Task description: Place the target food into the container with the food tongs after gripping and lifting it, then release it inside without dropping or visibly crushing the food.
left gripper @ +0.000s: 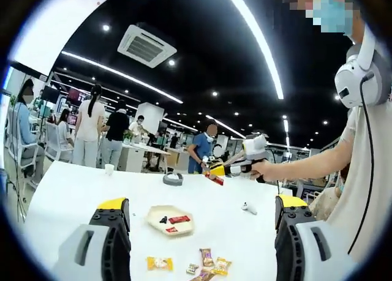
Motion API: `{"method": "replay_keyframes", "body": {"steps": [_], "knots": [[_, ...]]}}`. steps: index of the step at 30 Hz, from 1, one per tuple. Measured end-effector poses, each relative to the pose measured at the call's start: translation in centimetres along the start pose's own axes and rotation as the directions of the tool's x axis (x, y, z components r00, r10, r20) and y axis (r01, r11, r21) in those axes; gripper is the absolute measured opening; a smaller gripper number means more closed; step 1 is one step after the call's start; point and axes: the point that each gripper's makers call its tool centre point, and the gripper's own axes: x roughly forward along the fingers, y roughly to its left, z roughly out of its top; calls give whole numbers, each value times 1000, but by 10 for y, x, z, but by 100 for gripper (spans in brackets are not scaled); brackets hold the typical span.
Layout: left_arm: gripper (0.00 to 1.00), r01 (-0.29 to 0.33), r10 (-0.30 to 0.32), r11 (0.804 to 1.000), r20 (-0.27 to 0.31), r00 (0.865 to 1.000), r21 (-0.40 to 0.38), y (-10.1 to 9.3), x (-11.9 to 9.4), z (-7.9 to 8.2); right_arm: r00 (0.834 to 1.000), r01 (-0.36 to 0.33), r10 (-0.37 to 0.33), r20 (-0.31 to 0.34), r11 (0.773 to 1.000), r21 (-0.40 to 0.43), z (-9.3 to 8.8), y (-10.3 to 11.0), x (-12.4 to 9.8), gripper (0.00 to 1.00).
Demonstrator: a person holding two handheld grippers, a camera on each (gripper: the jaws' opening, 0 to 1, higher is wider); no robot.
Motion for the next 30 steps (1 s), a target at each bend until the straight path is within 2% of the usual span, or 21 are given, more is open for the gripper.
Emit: {"method": "replay_keyframes", "body": {"steps": [4,6,7,11,17,24,27,30], "knots": [[99,-6,6,1000,26,1000,-8,-2,-8,3,1000,0,0,19,1000,3,13,-9,5,22],[99,-9,10,1000,31,999,-8,-2,-8,3,1000,0,0,22,1000,10,15,-11,5,22],[99,-21,22,1000,47,999,-16,0,-9,3,1000,-6,5,11,1000,27,17,-17,12,22],[99,-45,46,998,35,998,-36,8,-8,-7,1000,-11,11,-6,1000,2,23,-27,20,22],[99,-61,62,998,52,997,-21,2,-15,-3,1000,-6,6,4,1000,16,37,-42,31,22],[99,-90,92,995,39,995,-50,3,-26,-12,1000,5,-5,28,1000,-4,59,-59,38,22],[99,-70,71,997,11,997,-31,-3,-27,-15,1000,8,-8,30,1000,-5,60,-65,42,22],[99,-77,77,997,3,997,-30,-1,-29,-15,1000,0,0,23,1000,0,58,-65,51,22]]}}
